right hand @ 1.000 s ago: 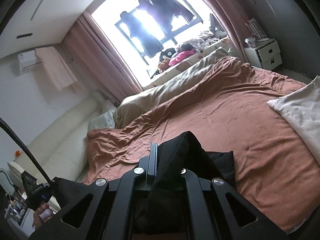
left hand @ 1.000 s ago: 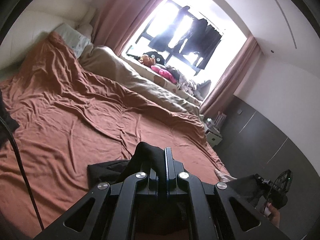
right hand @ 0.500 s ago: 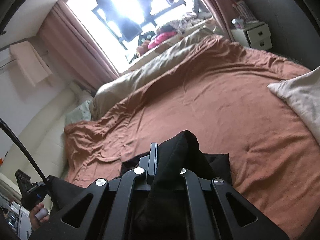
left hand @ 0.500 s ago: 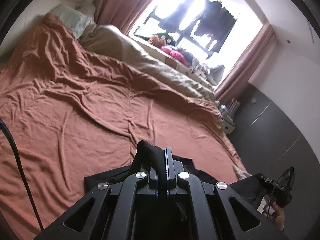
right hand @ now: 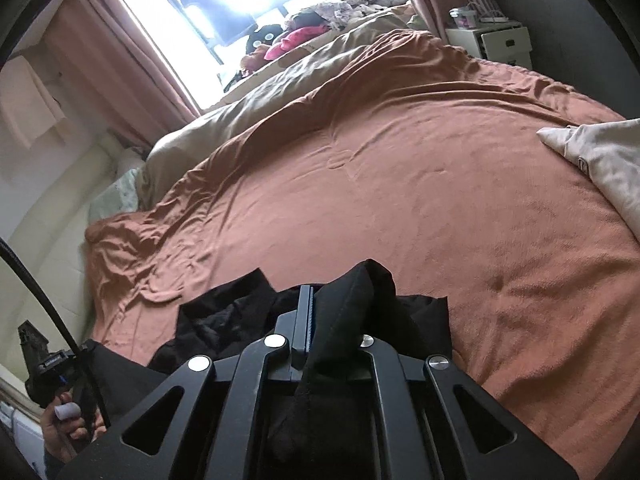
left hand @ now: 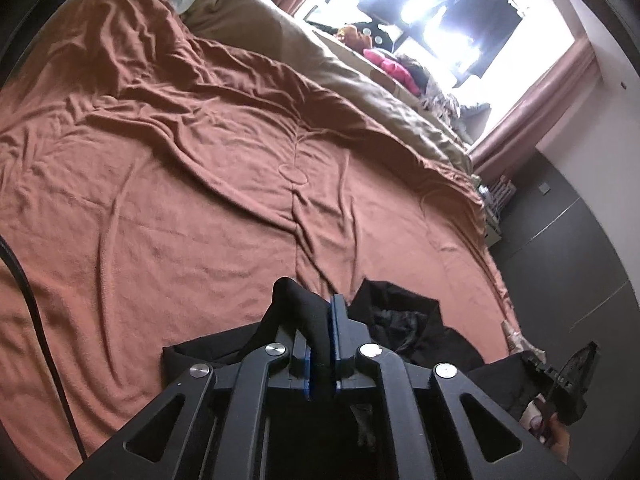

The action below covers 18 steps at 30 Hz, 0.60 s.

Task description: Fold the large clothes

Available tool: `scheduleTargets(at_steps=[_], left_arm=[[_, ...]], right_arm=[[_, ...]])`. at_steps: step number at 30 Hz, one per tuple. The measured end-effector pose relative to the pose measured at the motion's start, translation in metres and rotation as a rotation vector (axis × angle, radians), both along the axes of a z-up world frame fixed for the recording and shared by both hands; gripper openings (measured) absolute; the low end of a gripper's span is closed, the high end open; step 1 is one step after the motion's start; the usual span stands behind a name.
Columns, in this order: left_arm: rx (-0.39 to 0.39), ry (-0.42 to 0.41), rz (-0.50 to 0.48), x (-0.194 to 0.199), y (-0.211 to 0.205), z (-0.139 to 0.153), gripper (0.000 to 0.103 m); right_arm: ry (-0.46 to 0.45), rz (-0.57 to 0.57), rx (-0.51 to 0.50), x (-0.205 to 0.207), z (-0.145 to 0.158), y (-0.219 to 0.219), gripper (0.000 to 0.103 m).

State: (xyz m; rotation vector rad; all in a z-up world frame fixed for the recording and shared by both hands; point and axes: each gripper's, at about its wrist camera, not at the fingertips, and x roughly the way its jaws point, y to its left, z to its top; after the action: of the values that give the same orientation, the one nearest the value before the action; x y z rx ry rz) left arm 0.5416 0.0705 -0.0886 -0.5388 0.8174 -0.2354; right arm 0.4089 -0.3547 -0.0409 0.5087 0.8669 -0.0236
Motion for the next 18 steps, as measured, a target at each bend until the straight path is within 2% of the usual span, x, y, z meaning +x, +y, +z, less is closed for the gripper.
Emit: scheduleTargets(at_steps=[1,2,3,4,5,6,8,12,15,18], left_arm=[[-0.009,0.003,-0.004,0.001,0.001,0.0,0.019],[-0.011,0.004,-0.002,0.001,0.002,0.001,0.031],[-0.007,-0.001,0.006,0.0,0.004,0.004,0.048],[0.002,-0.02,0.016,-0.003,0.004,0.009,0.057],[0.014,-0.053,0.03,-0.008,0.005,0.016,0.071],[0.033,-0.094,0.043,-0.014,0.005,0.025,0.081],[0.073,-0.144,0.063,-0.023,0.005,0.037,0.09],[0.147,-0.144,0.039,-0.035,0.001,0.044,0.091],[0.242,-0.08,0.013,-0.04,-0.004,0.032,0.091],[0.259,-0.021,-0.004,-0.043,-0.001,0.016,0.091]], right_arm=[[-0.008,-0.004,-0.002,-0.001,0.001,0.001,0.014],[-0.02,-0.002,0.0,-0.001,0.003,0.001,0.048],[-0.034,0.001,0.008,-0.001,0.005,0.002,0.098],[-0.055,-0.009,0.0,-0.003,0.01,0.003,0.103],[-0.067,-0.013,-0.021,-0.006,0.015,0.005,0.103],[-0.074,-0.008,-0.029,-0.008,0.02,0.006,0.103],[-0.066,0.004,-0.029,-0.011,0.028,0.008,0.103],[-0.042,0.032,-0.066,-0.022,0.036,0.011,0.103],[-0.01,0.066,-0.094,-0.029,0.037,0.013,0.103],[0.03,0.099,-0.11,-0.025,0.035,0.012,0.103]])
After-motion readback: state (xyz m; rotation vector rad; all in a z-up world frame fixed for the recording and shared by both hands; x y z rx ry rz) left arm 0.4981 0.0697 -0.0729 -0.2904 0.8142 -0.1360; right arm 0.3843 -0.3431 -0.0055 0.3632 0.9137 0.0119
